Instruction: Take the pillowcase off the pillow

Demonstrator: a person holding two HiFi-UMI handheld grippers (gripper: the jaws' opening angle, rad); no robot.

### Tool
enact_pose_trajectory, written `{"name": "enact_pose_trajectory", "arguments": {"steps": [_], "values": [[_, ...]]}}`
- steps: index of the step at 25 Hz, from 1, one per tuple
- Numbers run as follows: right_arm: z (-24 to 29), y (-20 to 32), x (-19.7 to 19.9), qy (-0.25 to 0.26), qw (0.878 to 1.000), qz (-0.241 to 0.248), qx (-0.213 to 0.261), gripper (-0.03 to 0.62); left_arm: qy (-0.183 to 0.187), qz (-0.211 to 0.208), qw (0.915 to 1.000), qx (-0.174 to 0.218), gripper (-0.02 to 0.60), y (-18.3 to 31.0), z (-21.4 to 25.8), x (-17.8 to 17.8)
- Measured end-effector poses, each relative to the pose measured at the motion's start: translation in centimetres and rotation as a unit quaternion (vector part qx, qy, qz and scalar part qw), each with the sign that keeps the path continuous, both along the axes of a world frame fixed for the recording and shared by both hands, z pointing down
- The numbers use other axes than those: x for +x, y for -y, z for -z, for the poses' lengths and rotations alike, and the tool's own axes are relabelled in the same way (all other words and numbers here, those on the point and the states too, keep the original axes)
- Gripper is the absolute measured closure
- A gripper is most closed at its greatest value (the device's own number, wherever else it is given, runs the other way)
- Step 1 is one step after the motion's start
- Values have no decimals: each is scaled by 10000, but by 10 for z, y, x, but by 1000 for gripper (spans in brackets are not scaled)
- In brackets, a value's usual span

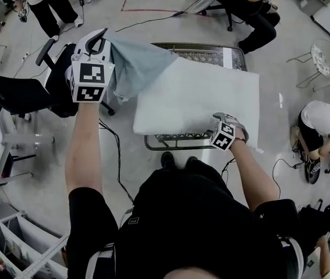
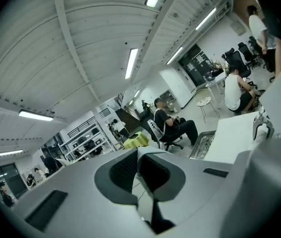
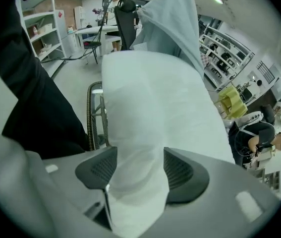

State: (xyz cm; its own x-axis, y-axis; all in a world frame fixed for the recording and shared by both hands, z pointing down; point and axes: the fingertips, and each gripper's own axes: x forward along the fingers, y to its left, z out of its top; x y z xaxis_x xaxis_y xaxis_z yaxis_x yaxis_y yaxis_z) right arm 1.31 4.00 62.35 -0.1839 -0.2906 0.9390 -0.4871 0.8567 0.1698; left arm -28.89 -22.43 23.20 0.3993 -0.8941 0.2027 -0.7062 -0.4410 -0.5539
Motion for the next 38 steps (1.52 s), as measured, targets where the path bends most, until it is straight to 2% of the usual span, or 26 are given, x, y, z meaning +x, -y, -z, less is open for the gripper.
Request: {"name": "enact_pose_trajectory", "arguments": {"steps": [3,7,11,14,16,18,21,23,30,34,38], "values": [[26,10,10,476,9978,-328,325,301,-171,-29,9997,151,574,-2,30,11],[54,25,31,970,9917,-653,544,303,-153,-304,9985,439,574,-17,67,60],[66,31,46,1196,9887,-597,672,303,-493,-540,9946,732,574,-33,111,107],[79,33,51,1448,9845,-556,818,304,-854,-871,9877,978,574,-53,149,141],[91,35,56,1645,9804,-544,940,304,-992,-1162,9833,991,574,-64,169,170],[104,38,62,1853,9753,-556,1062,306,-958,-1372,9815,926,574,-71,177,202],[129,46,76,2344,9596,-766,1354,316,-998,-1639,9783,784,574,-83,174,248],[145,49,91,2604,9474,-962,1592,355,-1113,-1850,9743,646,574,-94,164,277],[181,47,147,2946,9238,-1397,2007,356,-1520,-2361,9598,-55,572,-123,105,353],[207,50,173,3200,9042,-1675,2280,365,-1604,-2401,9562,-484,572,-126,62,376],[224,50,186,3227,8954,-1808,2479,367,-1717,-2303,9542,-832,572,-126,18,378]]}}
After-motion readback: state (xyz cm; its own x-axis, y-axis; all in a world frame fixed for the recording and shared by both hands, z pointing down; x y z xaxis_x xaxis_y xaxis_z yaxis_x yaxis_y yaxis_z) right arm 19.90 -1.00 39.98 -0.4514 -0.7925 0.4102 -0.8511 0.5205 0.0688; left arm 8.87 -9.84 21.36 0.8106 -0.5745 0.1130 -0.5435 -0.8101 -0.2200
